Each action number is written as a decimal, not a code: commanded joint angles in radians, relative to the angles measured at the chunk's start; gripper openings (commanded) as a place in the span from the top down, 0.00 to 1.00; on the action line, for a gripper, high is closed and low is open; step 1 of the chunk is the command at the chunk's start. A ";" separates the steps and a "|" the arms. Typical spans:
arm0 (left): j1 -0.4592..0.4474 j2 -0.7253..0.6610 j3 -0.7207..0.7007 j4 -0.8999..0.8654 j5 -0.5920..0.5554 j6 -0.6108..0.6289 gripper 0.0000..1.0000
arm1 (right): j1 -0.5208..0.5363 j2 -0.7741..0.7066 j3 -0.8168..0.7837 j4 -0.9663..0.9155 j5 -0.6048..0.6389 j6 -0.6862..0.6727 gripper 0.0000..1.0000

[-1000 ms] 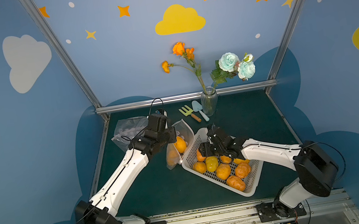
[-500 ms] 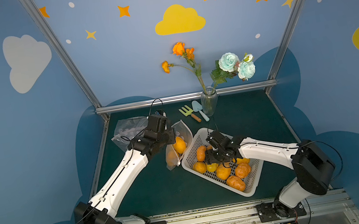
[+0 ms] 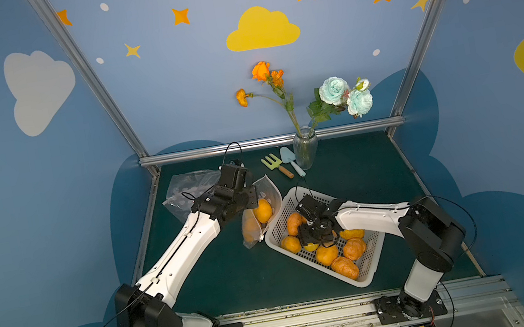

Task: Put the potatoes into a zipper bag and zip it
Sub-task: Pick up the potato from the basket, then place the potato into the zipper food storage bag.

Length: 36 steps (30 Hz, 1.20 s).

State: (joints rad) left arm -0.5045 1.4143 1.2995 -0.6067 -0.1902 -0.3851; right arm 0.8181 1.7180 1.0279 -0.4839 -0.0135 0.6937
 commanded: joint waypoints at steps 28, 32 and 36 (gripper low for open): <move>-0.039 -0.101 -0.039 0.031 0.010 0.029 0.97 | 0.088 -0.681 -0.321 0.501 0.398 -0.204 0.79; -0.038 -0.104 -0.042 0.036 0.017 0.029 0.97 | 0.085 -0.725 -0.318 0.518 0.412 -0.269 0.79; -0.039 -0.106 -0.040 0.035 0.024 0.028 0.97 | 0.080 -0.680 -0.275 0.568 0.324 -0.359 0.78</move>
State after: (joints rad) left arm -0.5400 1.3308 1.2644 -0.5865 -0.1787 -0.3649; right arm 0.9001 1.0080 0.7162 0.0250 0.3477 0.4194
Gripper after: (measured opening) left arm 0.047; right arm 0.700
